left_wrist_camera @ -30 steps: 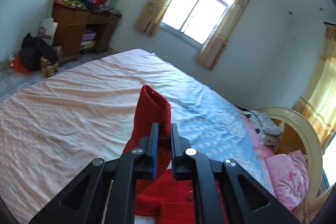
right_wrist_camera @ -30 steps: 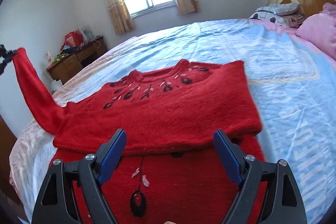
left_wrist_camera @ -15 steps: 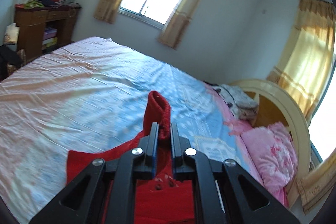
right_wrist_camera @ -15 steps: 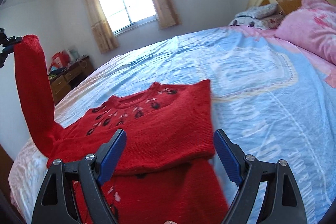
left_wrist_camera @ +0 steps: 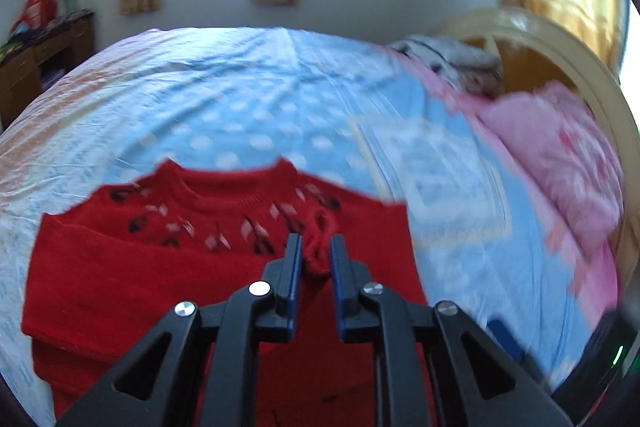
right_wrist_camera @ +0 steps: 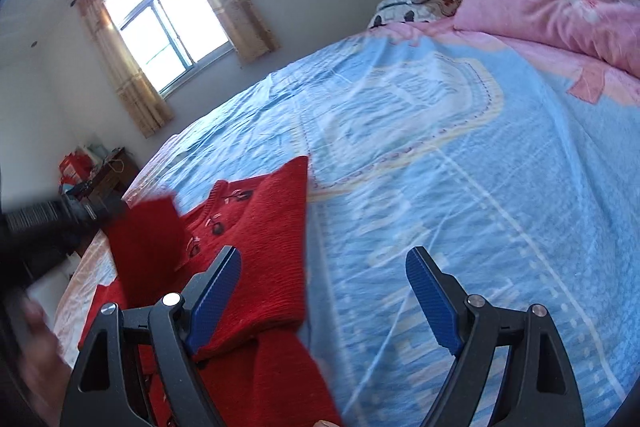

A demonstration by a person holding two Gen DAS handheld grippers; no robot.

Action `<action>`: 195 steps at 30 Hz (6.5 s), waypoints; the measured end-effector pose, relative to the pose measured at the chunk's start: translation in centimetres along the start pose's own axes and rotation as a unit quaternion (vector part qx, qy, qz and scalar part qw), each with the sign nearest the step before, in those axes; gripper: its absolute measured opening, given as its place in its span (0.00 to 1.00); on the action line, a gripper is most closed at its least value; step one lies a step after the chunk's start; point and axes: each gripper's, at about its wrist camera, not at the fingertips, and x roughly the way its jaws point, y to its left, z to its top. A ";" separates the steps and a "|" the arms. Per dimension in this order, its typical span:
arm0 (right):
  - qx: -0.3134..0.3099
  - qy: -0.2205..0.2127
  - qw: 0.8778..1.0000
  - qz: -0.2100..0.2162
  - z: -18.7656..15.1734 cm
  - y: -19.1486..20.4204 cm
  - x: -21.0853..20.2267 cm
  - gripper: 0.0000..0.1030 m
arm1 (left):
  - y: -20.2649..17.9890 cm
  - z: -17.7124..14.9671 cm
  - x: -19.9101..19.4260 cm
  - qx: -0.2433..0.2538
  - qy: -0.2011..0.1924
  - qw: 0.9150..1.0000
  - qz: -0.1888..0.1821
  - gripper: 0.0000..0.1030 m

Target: Fold small clothes

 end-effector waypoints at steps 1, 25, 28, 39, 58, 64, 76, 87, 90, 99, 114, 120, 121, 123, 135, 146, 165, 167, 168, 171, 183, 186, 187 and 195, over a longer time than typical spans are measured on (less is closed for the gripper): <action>0.002 0.001 1.000 -0.001 0.0 -0.1 0.0 0.83 | -0.1 -0.4 -0.5 0.014 -0.006 1.000 0.004 0.19; -0.152 0.104 0.982 0.034 -1.8 9.3 4.0 0.66 | 23.2 -8.9 -4.7 -0.068 0.029 0.950 0.303 0.96; -0.194 0.109 0.975 0.015 -2.2 10.1 4.7 0.26 | 23.5 -9.6 -4.8 -0.088 0.017 0.951 0.297 0.99; -0.202 0.037 0.979 0.003 -0.6 9.4 0.7 0.04 | 23.8 -10.3 -4.5 -0.094 0.011 0.950 0.299 1.00; -0.213 0.064 0.973 -0.057 -1.3 5.9 2.2 0.00 | 23.8 -10.7 -5.3 -0.103 0.000 0.952 0.289 1.00; -0.174 0.060 0.981 -0.066 -0.9 3.3 2.0 0.00 | 23.8 -10.6 -6.7 -0.104 -0.013 0.953 0.285 1.00; -0.211 0.064 0.975 0.009 -0.2 9.8 1.9 0.59 | 23.0 -7.1 -4.2 -0.076 0.003 0.945 0.317 1.00; -0.298 0.110 0.946 -0.072 -3.4 9.0 4.0 0.37 | 21.7 -8.7 -4.1 -0.051 -0.008 0.942 0.331 1.00; -0.270 0.117 0.954 -0.060 -3.0 8.0 4.1 0.37 | 21.5 -8.7 -4.3 -0.050 -0.013 0.944 0.325 1.00; -0.242 0.094 0.964 -0.049 -3.3 7.7 3.5 0.39 | 22.4 -9.2 -5.3 -0.085 -0.023 0.960 0.268 1.00; -0.164 0.105 0.980 -0.033 -2.6 5.2 3.7 0.69 | 21.6 -9.5 -5.7 -0.068 -0.021 0.967 0.245 1.00; -0.168 0.096 0.981 -0.018 -2.9 4.9 3.0 0.69 | 20.8 -9.7 -5.3 -0.046 -0.010 0.968 0.246 1.00; -0.168 0.095 0.981 -0.019 -2.9 5.0 3.0 0.69 | 20.7 -9.7 -5.4 -0.045 -0.011 0.968 0.246 1.00; -0.167 0.090 0.982 -0.017 -3.0 4.9 2.8 0.69 | 20.7 -9.7 -5.6 -0.046 -0.009 0.969 0.242 1.00; -0.168 0.088 0.982 -0.016 -3.4 4.8 0.8 0.69 | 19.0 -10.2 -8.0 -0.039 -0.014 0.975 0.216 1.00; -0.188 0.097 0.977 0.009 -5.1 5.9 -3.4 0.69 | 17.5 -10.8 -11.6 -0.017 -0.026 0.979 0.200 1.00; -0.229 0.139 0.963 0.026 -10.5 6.9 -9.3 0.69 | 15.8 -14.8 -15.9 0.009 -0.005 0.984 0.180 1.00; -0.238 0.140 0.961 0.024 -10.9 6.9 -10.1 0.69 | 15.7 -15.2 -16.6 0.013 -0.013 0.983 0.182 1.00; -0.243 0.141 0.960 0.023 -11.1 6.9 -10.5 0.69 | 15.6 -15.5 -16.9 0.017 -0.017 0.983 0.183 1.00; -0.253 0.144 0.957 0.020 -11.7 6.8 -11.7 0.69 | 15.6 -16.2 -17.7 0.019 -0.017 0.984 0.175 1.00; -0.289 0.155 0.945 0.012 -14.3 6.1 -15.2 0.69 | 12.5 -20.3 -18.3 0.050 0.032 0.989 0.134 1.00; -0.286 0.160 0.945 0.012 -14.8 5.8 -15.6 0.69 | 11.9 -21.0 -18.3 0.052 0.043 0.990 0.125 1.00; -0.285 0.160 0.945 0.011 -15.0 5.6 -15.8 0.69 | 11.7 -21.3 -18.2 0.053 0.049 0.990 0.122 1.00; -0.268 0.179 0.947 0.004 -16.2 4.3 -15.8 0.69 | 10.5 -23.2 -17.8 0.055 0.091 0.989 0.101 1.00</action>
